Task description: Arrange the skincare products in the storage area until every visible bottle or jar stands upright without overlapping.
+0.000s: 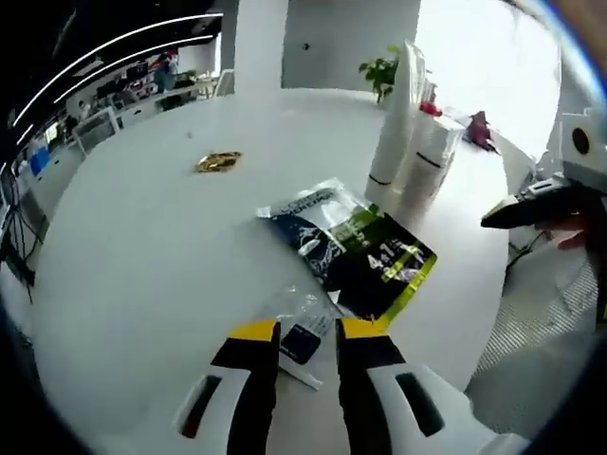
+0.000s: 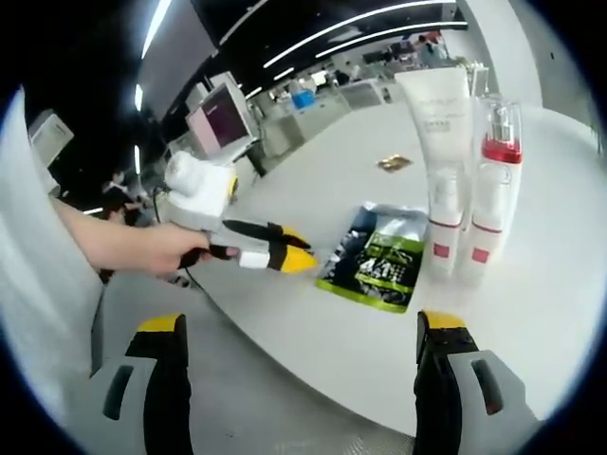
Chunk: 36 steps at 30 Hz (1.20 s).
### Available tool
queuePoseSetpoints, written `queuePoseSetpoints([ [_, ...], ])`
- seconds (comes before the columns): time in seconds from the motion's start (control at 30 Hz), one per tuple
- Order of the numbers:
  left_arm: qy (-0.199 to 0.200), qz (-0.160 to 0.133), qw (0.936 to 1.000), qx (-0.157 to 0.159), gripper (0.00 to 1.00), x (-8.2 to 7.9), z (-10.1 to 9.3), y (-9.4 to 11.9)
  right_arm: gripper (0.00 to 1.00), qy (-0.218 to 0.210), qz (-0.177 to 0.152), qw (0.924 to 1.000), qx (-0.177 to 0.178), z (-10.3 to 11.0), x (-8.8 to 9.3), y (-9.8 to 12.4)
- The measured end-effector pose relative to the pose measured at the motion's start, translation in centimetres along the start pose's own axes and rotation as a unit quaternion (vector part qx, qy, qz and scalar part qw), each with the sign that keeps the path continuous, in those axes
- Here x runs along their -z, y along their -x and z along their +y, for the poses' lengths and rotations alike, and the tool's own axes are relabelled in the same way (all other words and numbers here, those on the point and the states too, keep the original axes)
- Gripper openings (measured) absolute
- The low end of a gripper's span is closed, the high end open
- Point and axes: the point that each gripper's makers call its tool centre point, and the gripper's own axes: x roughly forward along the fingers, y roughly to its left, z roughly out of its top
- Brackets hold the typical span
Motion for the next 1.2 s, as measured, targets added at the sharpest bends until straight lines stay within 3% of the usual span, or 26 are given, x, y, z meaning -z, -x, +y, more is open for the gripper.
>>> queuePoseSetpoints([
  [0.1, -0.039, 0.004, 0.9992, -0.011, 0.21, 0.4, 0.5, -0.6, 0.99, 0.0, 0.002, 1.0, 0.0, 0.0, 0.1, 0.0],
  [0.33, -0.057, -0.01, 0.9983, 0.003, 0.21, -0.4, 0.0, -0.1, 0.99, -0.001, 0.003, 1.0, -0.001, 0.2, 0.1, 0.0],
  [0.57, -0.078, -0.01, 0.9954, 0.056, 0.21, -0.1, -0.2, 0.0, 0.98, 0.001, 0.006, 1.0, -0.002, 0.3, 0.1, 0.0],
  [0.73, -0.097, -0.019, 0.9899, 0.102, 0.21, 0.7, 0.7, -0.1, 0.99, 0.002, 0.005, 1.0, -0.003, 0.3, 0.1, 0.0],
  [1.2, -0.09, -0.013, 0.9882, 0.123, 0.22, 1.2, 1.0, 0.0, 0.99, 0.005, 0.006, 1.0, 0.0, 0.1, 0.2, -0.1],
])
